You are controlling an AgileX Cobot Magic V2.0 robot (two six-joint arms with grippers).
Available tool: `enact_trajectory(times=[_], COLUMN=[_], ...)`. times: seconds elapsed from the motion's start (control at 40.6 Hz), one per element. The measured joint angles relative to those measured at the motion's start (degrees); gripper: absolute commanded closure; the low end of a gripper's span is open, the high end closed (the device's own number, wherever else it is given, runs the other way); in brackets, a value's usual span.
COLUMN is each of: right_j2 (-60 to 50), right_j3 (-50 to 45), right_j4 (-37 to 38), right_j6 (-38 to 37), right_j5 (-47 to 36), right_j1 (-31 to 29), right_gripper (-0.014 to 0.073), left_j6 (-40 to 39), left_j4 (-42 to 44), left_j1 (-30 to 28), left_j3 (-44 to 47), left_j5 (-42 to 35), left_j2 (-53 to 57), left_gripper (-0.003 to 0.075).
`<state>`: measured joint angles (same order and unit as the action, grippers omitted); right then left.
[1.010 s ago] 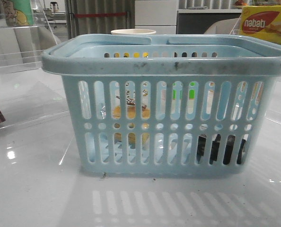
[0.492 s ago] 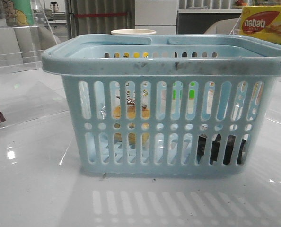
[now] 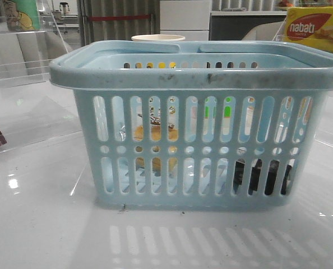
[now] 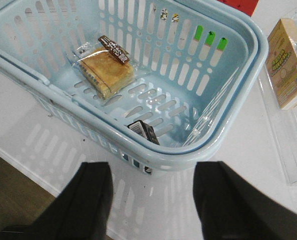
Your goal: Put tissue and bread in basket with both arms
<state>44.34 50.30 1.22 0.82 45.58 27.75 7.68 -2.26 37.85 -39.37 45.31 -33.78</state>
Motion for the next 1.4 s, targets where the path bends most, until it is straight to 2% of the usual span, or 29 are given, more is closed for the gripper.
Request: enact_trajectory(times=[0.271, 0.369, 0.517, 0.689, 0.788, 1.404], right_j2=[0.0, 0.0, 0.0, 0.0, 0.0, 0.0], right_j3=[0.0, 0.0, 0.0, 0.0, 0.0, 0.0], right_j4=[0.0, 0.0, 0.0, 0.0, 0.0, 0.1], right_j6=[0.0, 0.0, 0.0, 0.0, 0.0, 0.0], right_j5=[2.5, 2.5, 2.5, 2.6, 2.6, 2.6], right_j1=[0.0, 0.0, 0.0, 0.0, 0.0, 0.0], right_gripper=[0.0130, 0.0214, 0.0390, 0.0540, 0.0536, 0.0536], left_j6=[-3.1, -3.3, -3.3, -3.3, -3.3, -3.3], left_j4=[0.5, 0.5, 0.5, 0.5, 0.5, 0.6], left_j1=[0.1, 0.1, 0.1, 0.1, 0.1, 0.1], left_j3=[0.0, 0.0, 0.0, 0.0, 0.0, 0.1], left_j5=[-0.1, -0.4, -0.4, -0.6, -0.6, -0.8], left_j2=[0.1, 0.1, 0.1, 0.1, 0.1, 0.3], left_gripper=[0.0301, 0.0335, 0.0458, 0.0585, 0.0630, 0.0630])
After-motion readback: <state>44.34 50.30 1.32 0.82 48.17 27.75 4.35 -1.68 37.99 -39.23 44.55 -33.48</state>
